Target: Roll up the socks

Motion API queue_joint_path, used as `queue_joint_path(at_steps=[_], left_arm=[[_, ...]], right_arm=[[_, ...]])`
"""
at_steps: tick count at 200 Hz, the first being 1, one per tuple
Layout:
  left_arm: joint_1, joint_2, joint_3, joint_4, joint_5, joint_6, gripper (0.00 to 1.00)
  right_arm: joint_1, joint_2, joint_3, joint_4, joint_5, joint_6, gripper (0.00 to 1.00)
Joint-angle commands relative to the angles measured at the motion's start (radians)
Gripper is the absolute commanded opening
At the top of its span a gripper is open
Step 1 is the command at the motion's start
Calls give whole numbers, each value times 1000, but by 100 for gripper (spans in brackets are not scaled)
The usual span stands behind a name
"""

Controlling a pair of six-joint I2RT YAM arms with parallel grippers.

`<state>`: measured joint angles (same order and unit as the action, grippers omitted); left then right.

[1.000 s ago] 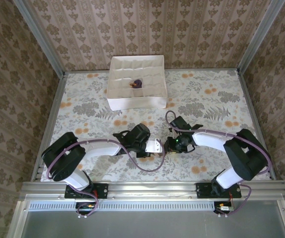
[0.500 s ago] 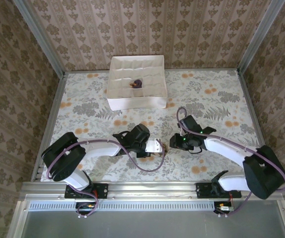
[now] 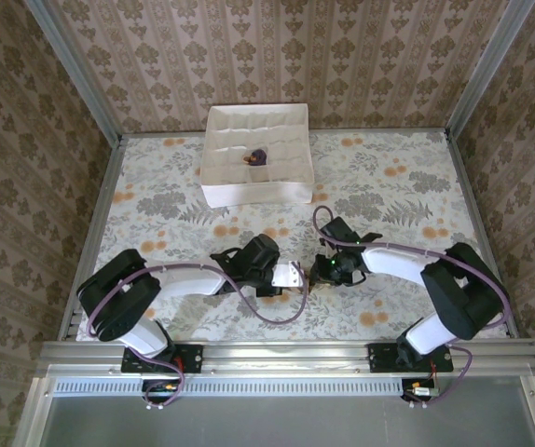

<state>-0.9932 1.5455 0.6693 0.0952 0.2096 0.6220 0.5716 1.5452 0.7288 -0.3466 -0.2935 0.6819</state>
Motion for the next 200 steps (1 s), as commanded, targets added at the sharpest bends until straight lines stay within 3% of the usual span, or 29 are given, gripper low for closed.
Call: queue_joint_path(at_steps=[1, 23, 99, 140, 200], left_arm=[[6, -22, -60, -13, 28, 25, 0], [2, -55, -100, 32, 48, 50, 0], [-21, -147, -152, 27, 82, 139, 0], [-19, -35, -45, -137, 181, 128, 0], [67, 169, 176, -360, 253, -45, 0]], right_arm=[[13, 84, 55, 58, -18, -26, 11], [4, 135, 92, 44, -31, -43, 0], [-34, 283, 169, 51, -108, -70, 0], [-43, 307, 189, 56, -136, -82, 0], [-47, 264, 175, 87, -162, -108, 0]])
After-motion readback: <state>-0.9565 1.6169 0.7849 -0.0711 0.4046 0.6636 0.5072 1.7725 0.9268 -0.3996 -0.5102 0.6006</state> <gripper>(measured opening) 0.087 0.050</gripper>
